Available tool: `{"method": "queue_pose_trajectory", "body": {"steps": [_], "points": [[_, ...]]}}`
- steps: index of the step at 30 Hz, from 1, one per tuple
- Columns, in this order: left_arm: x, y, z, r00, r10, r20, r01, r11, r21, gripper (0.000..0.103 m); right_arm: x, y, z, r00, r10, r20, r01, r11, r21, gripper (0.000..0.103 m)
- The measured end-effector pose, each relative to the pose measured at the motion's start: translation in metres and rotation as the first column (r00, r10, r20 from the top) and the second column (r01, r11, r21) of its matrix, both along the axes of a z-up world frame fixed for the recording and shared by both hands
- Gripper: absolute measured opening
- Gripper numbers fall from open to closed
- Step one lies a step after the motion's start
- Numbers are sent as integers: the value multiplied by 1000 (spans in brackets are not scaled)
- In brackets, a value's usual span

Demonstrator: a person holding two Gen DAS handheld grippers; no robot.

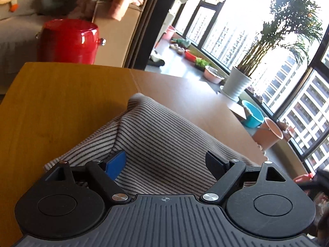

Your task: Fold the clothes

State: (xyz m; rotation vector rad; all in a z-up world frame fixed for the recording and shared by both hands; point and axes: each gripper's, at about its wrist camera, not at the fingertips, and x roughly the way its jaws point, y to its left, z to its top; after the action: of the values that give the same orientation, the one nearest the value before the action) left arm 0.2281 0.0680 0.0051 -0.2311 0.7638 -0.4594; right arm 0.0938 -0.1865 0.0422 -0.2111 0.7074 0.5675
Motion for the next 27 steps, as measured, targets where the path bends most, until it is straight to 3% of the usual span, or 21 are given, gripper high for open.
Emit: {"method": "queue_pose_trajectory", "body": {"steps": [6,8,11,14,21,27], "points": [[-28,6,17,1000,-9,-21,8,999,-47,91,44,-21,3,973,-204,111,203,979,26,103],[-37,0,18,998,-45,-40,43,997,-62,86,66,-22,-12,965,-251,75,250,968,24,103],[-46,-12,11,989,-109,-95,102,992,-73,80,83,-11,-41,970,-244,10,244,969,-37,103],[-50,-21,-1,984,-138,-113,133,990,-44,79,82,-6,-59,969,-248,13,248,965,-81,103],[-29,-16,-9,992,-102,-78,101,995,-15,67,58,-17,-63,955,-283,-91,283,959,-10,103],[-14,-13,-11,994,-91,-54,89,995,-50,67,17,-6,-67,957,-238,-164,253,964,79,103]]}}
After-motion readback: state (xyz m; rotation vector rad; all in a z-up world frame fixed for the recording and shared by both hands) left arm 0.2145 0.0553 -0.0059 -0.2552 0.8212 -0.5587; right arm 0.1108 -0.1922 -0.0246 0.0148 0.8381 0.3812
